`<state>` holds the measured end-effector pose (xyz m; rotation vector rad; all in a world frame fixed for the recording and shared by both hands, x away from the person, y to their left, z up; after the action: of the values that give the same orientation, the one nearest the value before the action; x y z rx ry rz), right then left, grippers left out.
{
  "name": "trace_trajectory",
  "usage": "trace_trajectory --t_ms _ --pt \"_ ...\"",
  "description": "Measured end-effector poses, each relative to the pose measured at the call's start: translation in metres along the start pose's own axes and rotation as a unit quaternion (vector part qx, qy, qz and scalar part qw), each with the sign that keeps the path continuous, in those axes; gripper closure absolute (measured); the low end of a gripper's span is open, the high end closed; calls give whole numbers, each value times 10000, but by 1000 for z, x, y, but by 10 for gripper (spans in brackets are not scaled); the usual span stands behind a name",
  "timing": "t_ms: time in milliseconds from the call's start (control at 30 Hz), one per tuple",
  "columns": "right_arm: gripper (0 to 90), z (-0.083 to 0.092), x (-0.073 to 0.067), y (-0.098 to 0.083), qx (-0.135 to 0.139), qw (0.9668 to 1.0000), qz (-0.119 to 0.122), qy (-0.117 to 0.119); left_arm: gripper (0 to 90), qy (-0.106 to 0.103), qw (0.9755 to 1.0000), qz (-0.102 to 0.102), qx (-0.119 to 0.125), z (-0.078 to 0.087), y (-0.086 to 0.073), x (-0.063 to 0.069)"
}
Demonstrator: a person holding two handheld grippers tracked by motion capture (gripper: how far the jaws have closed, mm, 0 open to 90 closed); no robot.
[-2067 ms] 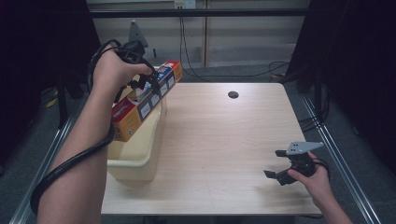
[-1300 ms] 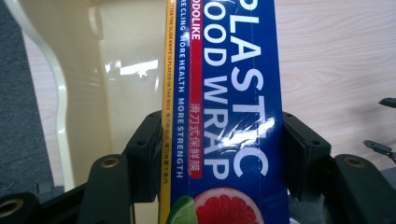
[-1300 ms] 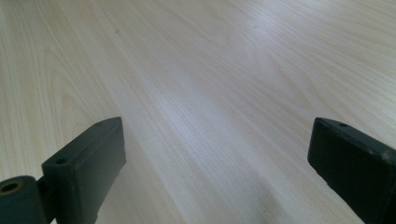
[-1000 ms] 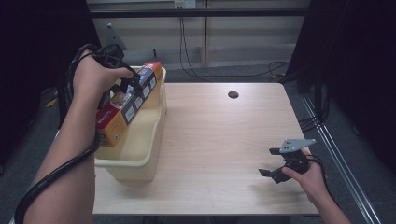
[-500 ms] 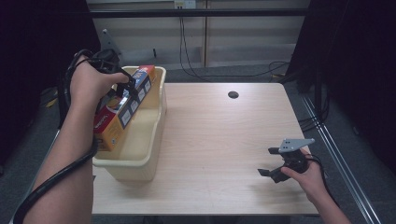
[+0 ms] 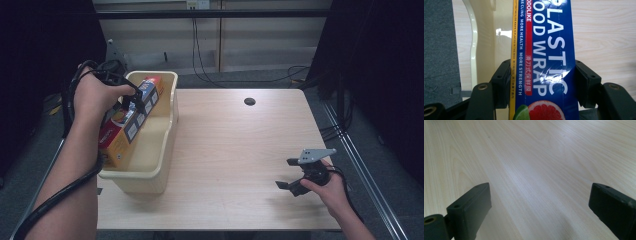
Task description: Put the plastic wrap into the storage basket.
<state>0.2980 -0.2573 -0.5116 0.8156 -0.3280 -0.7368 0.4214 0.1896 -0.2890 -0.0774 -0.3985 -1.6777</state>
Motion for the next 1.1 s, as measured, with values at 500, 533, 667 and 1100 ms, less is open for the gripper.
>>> trace_trajectory --t_ms 500,533,667,1100 --pt "40 -1 -1 0 -9 10000 33 44 406 -29 9999 -7 -139 -15 -5 -4" --pt "39 -1 -1 0 -13 10000 32 46 406 -32 9999 26 -113 -16 -5 -4" --pt "39 -1 -1 0 -11 10000 33 30 406 -23 9999 -2 -140 -19 -7 -7" --pt "40 -1 -2 0 -26 10000 25 42 405 -43 9997 91 -205 -27 -13 -10"
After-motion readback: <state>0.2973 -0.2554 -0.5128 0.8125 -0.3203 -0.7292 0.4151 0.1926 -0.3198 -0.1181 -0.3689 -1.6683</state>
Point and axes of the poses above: each handheld gripper's, and its own axes: z roughly backward along the jaws, y roughly out of its top, x roughly to its right, the point moved 7 cm from there along -z, roughly forward along the jaws, and after that the axes turned 6 degrees about -y, right-handed, at the moved point
